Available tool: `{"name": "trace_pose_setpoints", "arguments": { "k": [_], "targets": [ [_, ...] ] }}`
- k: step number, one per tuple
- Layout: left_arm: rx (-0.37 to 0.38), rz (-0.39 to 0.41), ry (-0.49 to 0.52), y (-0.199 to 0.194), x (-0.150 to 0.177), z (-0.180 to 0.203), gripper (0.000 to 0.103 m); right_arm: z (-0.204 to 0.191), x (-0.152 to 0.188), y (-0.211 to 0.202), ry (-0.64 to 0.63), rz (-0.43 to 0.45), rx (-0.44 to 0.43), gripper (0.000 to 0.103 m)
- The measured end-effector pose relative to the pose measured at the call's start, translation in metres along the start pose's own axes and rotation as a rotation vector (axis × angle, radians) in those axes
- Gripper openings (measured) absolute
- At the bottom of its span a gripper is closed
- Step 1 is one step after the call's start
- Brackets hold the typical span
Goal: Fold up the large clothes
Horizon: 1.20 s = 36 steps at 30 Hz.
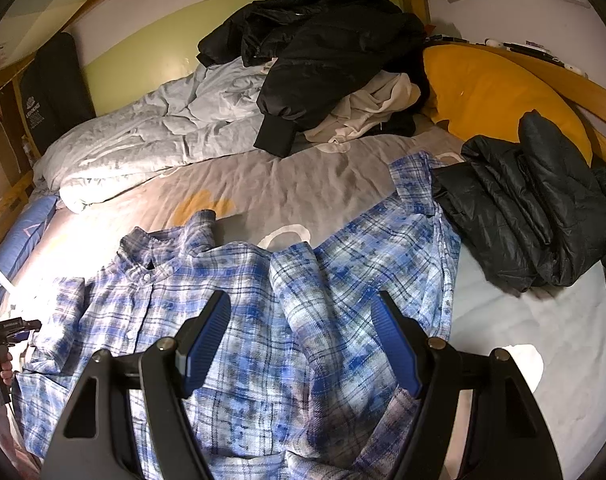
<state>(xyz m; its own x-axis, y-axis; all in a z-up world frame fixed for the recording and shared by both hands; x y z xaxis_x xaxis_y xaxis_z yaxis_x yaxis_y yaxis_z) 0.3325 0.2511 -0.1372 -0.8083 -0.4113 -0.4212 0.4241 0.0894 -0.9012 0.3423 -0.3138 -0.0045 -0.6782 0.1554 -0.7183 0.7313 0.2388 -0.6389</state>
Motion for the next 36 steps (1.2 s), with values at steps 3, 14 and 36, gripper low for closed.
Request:
{"name": "trace_pose_setpoints", "arguments": {
  "k": [3,14,36],
  "targets": [
    [0.006,0.007,0.048,0.001,0.001,0.012,0.033,0.0,0.0,0.0,0.006,-0.002,-0.002,0.071],
    [0.151,0.353,0.123,-0.111,-0.018,0.081,0.008,0.0,0.001,0.001,0.004,-0.004,-0.004,0.071],
    [0.454,0.215,0.603,-0.137,0.139,0.27,0.008,-0.06,0.022,0.009,-0.125,-0.024,-0.106,0.07]
  ]
}}
Point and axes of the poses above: each gripper's, at about its wrist camera, not at the fingertips, and y roughly the way its jaws point, z to its right, x to its underside, the point moved 9 cm from there along y, roughly the way its jaws point, and after that the axes turned 10 degrees about -x, right-handed, at the moved point
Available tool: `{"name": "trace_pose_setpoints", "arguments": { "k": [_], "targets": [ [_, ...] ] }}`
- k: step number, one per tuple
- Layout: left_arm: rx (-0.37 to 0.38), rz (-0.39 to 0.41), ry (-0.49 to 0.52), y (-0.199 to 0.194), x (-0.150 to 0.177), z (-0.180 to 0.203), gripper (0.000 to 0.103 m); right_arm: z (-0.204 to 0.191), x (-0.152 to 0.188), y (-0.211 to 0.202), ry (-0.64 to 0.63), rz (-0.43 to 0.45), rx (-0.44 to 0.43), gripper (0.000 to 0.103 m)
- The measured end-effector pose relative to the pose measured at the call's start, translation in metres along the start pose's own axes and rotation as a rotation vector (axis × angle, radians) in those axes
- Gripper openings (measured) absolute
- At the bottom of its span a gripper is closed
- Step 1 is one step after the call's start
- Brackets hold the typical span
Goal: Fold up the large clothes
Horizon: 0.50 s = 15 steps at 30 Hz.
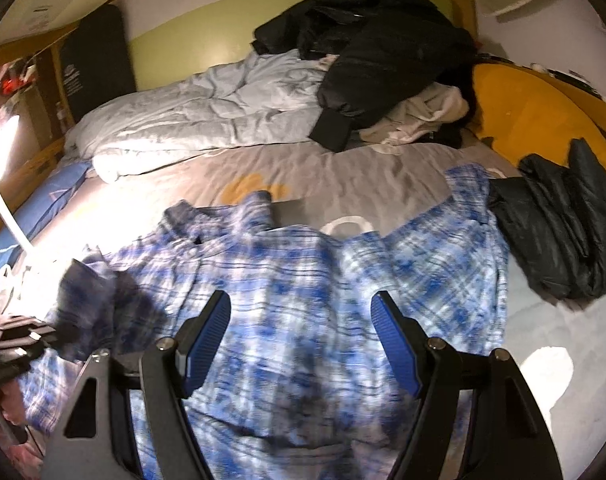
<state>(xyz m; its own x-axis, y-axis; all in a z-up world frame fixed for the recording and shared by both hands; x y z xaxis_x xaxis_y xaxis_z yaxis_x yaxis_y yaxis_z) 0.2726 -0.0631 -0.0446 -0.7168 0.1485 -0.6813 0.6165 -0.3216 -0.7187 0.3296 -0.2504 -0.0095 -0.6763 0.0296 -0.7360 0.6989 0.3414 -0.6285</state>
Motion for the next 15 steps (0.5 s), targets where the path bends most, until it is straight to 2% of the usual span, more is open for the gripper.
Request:
{"name": "trace_pose_setpoints", "arguments": {
  "k": [4,6,7,8,9,11,13,15],
  "targets": [
    [0.013,-0.036,0.011,0.013,0.009,0.007,0.009,-0.018,0.01,0.011,-0.004,-0.036,-0.062,0.07],
    [0.052,-0.065,-0.004,0.019,0.014,0.012,0.009,-0.025,0.014,0.015,-0.022,-0.047,-0.06,0.07],
    [0.079,-0.077,-0.007,0.02,0.016,0.016,0.012,-0.028,0.016,0.017,-0.031,-0.053,-0.062,0.07],
    [0.095,-0.079,0.001,0.017,0.018,0.018,0.023,-0.03,0.018,0.018,-0.035,-0.056,-0.065,0.07],
    [0.086,-0.067,0.023,0.012,0.017,0.021,0.038,-0.033,0.02,0.02,-0.038,-0.06,-0.07,0.07],
    [0.034,-0.004,0.081,-0.002,0.011,0.026,0.049,-0.037,0.023,0.02,-0.043,-0.06,-0.076,0.07],
    [-0.005,0.056,0.12,-0.021,0.002,0.026,0.05,-0.043,0.025,0.02,-0.051,-0.054,-0.094,0.07],
    [-0.059,0.115,0.115,-0.039,-0.01,0.017,0.05,-0.05,0.026,0.02,-0.065,-0.047,-0.118,0.07]
  ]
}}
Point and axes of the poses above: each gripper's, at about its wrist camera, not at the fingertips, and y roughly the way its jaws point, z to its right, x to its underside, the point moved 9 cm from there along y, roughly the way its jaws point, and after that the axes turned 10 degrees about -x, right-handed, at the moved point
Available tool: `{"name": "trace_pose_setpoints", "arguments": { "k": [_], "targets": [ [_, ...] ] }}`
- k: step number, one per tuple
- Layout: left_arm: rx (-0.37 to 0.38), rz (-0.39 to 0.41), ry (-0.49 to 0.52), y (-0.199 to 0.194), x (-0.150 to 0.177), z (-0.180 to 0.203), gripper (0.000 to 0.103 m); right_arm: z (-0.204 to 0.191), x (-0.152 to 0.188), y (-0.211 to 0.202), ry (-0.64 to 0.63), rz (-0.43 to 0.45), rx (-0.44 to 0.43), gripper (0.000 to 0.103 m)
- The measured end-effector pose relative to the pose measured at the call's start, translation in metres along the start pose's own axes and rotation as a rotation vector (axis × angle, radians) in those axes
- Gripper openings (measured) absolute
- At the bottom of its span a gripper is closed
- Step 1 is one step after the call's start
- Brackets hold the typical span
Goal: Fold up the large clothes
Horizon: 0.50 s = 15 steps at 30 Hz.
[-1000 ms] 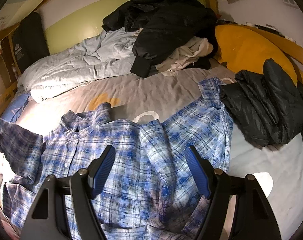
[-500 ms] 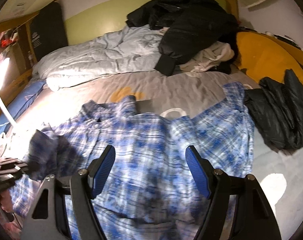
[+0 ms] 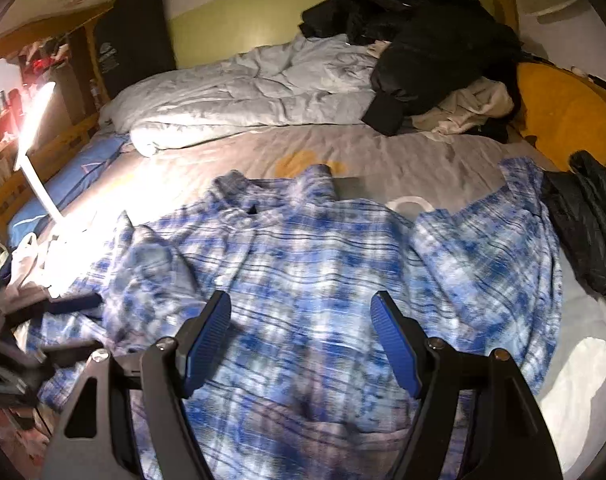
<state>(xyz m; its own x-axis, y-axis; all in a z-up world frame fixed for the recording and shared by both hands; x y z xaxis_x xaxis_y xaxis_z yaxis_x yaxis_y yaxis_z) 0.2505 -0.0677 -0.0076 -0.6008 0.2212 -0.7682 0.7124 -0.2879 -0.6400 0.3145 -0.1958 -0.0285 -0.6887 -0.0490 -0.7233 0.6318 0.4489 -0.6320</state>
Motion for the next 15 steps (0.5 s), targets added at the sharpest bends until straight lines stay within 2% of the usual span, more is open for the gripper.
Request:
{"name": "trace_pose_setpoints", "arguments": {
  "k": [3,6,9,12,15],
  "targets": [
    [-0.084,0.075,-0.03,-0.021,-0.016,-0.029,0.055,-0.018,0.005,0.007,-0.024,-0.009,-0.06,0.065],
    [-0.143,0.092,-0.111,-0.033,-0.023,-0.064,0.057,-0.043,0.019,0.026,-0.042,-0.065,-0.148,0.06],
    [-0.186,0.1,-0.208,-0.042,-0.024,-0.104,0.059,-0.067,0.036,0.049,-0.041,-0.138,-0.222,0.059],
    [-0.235,0.108,-0.25,-0.05,-0.022,-0.131,0.059,-0.078,0.051,0.068,-0.012,-0.204,-0.261,0.059],
    [-0.252,0.101,-0.285,-0.052,-0.018,-0.15,0.061,-0.08,0.059,0.081,-0.008,-0.231,-0.255,0.059]
  ]
}}
Point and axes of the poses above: each gripper's, at about its wrist camera, not at the fingertips, and y roughly the way its jaws point, z to its right, x to its underside, the point moved 9 cm from there along y, roughly the way its jaws point, and after that the axes turned 10 degrees about -x, right-handed, at the moved point
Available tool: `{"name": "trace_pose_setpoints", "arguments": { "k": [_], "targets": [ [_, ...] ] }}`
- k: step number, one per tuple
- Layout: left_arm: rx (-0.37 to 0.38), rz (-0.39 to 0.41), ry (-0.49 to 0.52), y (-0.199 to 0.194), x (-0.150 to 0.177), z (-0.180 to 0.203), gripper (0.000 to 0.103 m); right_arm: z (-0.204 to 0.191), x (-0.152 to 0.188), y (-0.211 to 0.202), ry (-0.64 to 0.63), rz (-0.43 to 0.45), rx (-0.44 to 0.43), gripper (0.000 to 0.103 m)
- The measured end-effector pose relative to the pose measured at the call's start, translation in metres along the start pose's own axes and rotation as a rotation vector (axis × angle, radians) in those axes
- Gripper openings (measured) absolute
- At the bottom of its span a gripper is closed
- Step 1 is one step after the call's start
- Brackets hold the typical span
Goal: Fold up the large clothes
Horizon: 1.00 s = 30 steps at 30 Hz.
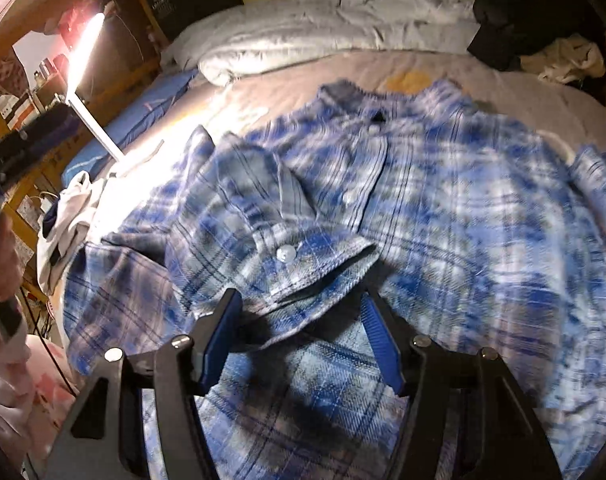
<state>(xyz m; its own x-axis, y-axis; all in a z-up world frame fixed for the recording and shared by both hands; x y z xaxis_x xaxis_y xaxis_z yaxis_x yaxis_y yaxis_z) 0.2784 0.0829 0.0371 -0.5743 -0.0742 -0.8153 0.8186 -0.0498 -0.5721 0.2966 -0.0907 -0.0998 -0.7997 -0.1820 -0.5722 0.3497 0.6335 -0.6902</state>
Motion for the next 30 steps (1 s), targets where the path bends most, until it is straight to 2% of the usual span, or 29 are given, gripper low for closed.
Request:
{"name": "trace_pose_setpoints", "arguments": {
  "k": [1,2,3,8,12,17,23,27,28,30],
  "targets": [
    [0.0,-0.008,-0.012,0.002,0.001,-0.003,0.061,0.002,-0.001,0.002,0.001,0.01,0.017,0.049],
    [0.002,-0.016,-0.023,0.004,0.003,-0.008,0.061,0.003,-0.002,0.003,-0.004,0.014,0.024,0.021],
    [0.001,-0.023,-0.031,0.007,0.004,-0.01,0.061,0.002,-0.003,0.004,-0.017,0.012,0.031,0.003],
    [-0.043,-0.05,-0.037,0.019,0.009,-0.025,0.061,0.013,-0.023,-0.018,-0.106,0.077,0.184,0.001],
    [-0.051,-0.069,-0.072,0.023,0.011,-0.035,0.061,0.031,-0.047,-0.055,-0.167,0.18,0.34,0.001],
    [-0.12,-0.08,-0.087,0.03,0.012,-0.051,0.061,0.066,-0.067,-0.103,-0.144,0.26,0.496,0.001],
    [-0.222,-0.171,-0.135,0.071,0.028,-0.086,0.063,0.094,-0.061,-0.102,-0.069,0.223,0.514,0.001],
    [-0.219,-0.28,-0.197,0.107,0.049,-0.104,0.065,0.102,-0.057,-0.089,-0.039,0.169,0.499,0.002],
    [-0.214,-0.302,-0.206,0.114,0.053,-0.106,0.065,0.103,-0.055,-0.088,-0.032,0.162,0.498,0.003],
    [-0.211,-0.346,-0.229,0.129,0.064,-0.112,0.065,0.106,-0.053,-0.091,-0.019,0.172,0.498,0.016]
  ]
}}
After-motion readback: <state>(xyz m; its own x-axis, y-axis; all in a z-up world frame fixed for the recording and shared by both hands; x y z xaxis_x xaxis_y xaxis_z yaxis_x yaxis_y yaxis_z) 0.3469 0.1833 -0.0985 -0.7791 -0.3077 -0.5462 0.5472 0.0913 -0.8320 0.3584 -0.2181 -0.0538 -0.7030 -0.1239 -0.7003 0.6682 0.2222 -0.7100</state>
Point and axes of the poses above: each gripper's, at about its wrist camera, not at the fingertips, and y roughly the way its jaws point, z to its right, x to its underside, the point moved 9 cm from there along y, roughly the way its jaws point, and after that the axes turned 10 degrees about -x, right-handed, at the moved point
